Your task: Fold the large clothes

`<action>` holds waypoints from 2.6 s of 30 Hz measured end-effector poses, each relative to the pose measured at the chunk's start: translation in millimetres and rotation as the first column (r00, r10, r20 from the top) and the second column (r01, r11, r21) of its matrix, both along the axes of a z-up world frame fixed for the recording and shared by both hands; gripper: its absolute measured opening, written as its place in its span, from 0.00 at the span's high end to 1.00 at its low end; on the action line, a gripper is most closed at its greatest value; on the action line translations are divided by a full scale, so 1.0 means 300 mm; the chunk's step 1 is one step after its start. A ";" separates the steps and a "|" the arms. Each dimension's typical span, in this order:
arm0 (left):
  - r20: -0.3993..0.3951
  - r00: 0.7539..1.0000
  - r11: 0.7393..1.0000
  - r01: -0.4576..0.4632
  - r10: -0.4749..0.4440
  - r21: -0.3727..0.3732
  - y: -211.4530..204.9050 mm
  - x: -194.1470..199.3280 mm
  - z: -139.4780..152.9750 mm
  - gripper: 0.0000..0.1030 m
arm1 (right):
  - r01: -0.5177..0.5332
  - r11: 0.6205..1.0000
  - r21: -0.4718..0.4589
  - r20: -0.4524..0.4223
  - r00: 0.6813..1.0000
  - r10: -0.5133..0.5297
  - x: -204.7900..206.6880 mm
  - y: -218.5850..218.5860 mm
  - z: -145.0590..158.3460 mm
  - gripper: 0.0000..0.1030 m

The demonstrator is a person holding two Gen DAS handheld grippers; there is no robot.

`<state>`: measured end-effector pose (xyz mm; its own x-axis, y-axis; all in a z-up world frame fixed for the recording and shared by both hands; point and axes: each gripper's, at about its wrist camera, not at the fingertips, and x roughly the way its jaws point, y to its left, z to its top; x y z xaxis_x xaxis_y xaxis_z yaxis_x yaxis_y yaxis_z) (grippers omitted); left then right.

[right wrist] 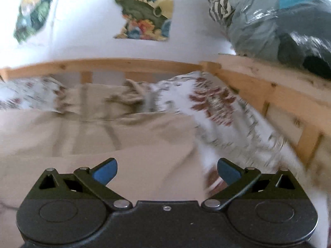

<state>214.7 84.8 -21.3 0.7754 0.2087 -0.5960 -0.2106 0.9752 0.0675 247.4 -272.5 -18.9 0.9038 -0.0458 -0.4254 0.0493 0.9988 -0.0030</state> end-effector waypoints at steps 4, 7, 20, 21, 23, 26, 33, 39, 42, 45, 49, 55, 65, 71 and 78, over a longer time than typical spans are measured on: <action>0.085 0.983 0.985 -0.165 0.160 0.053 0.110 -0.094 0.045 0.01 | -0.064 0.986 0.153 -0.072 0.995 0.076 -0.132 0.145 0.001 0.01; 0.099 0.937 0.939 -0.341 0.336 0.048 0.226 -0.161 0.059 0.01 | -0.126 0.980 0.151 -0.074 0.988 0.138 -0.208 0.247 0.011 0.01; 0.013 0.697 0.641 -0.651 0.717 -0.406 0.653 -0.236 0.042 0.07 | -0.226 0.966 0.123 -0.107 0.965 0.240 -0.233 0.328 -0.080 0.01; 0.012 0.681 0.622 -0.662 0.732 -0.418 0.666 -0.237 0.033 0.08 | -0.218 0.968 0.126 -0.113 0.966 0.233 -0.229 0.322 -0.086 0.01; 0.028 0.653 0.597 -0.674 0.757 -0.435 0.678 -0.227 0.019 0.10 | -0.197 0.970 0.140 -0.127 0.968 0.215 -0.220 0.305 -0.098 0.01; 0.034 0.614 0.577 -0.718 0.788 -0.389 0.676 -0.203 0.014 0.30 | -0.179 0.972 0.154 -0.133 0.971 0.200 -0.214 0.288 -0.103 0.01; 0.117 0.583 0.579 -0.722 0.804 -0.379 0.643 -0.219 0.023 0.85 | -0.165 0.971 0.173 -0.143 0.971 0.190 -0.207 0.275 -0.110 0.01; 0.144 0.591 0.594 -0.705 0.794 -0.387 0.623 -0.234 0.043 0.90 | -0.168 0.967 0.191 -0.127 0.973 0.194 -0.210 0.272 -0.094 0.01; 0.197 0.620 0.644 -0.674 0.760 -0.362 0.584 -0.252 0.071 0.94 | -0.161 0.968 0.191 -0.130 0.974 0.187 -0.209 0.266 -0.096 0.01; 0.297 0.679 0.740 -0.601 0.672 -0.302 0.514 -0.237 0.133 0.95 | -0.153 0.972 0.180 -0.134 0.975 0.178 -0.205 0.265 -0.103 0.01; 0.449 0.758 0.881 -0.427 0.472 -0.206 0.394 -0.172 0.272 0.95 | -0.135 0.976 0.172 -0.139 0.977 0.159 -0.195 0.251 -0.114 0.01; 0.554 0.832 0.999 0.044 -0.021 -0.029 0.132 -0.010 0.478 0.95 | -0.092 0.980 0.175 -0.117 0.987 0.113 -0.184 0.205 -0.108 0.01; 0.449 0.783 0.879 0.476 -0.430 0.011 -0.364 0.206 0.346 0.95 | 0.042 0.991 0.130 -0.058 0.998 -0.035 -0.154 0.056 -0.097 0.01; 0.323 0.797 0.820 0.564 -0.510 -0.097 -0.538 0.237 0.142 0.94 | 0.111 0.987 0.114 -0.049 0.993 -0.106 -0.130 -0.033 -0.117 0.01; 0.136 0.821 0.751 0.564 -0.555 -0.344 -0.482 0.223 -0.026 0.61 | 0.155 0.981 0.120 -0.054 0.987 -0.149 -0.126 -0.097 -0.139 0.01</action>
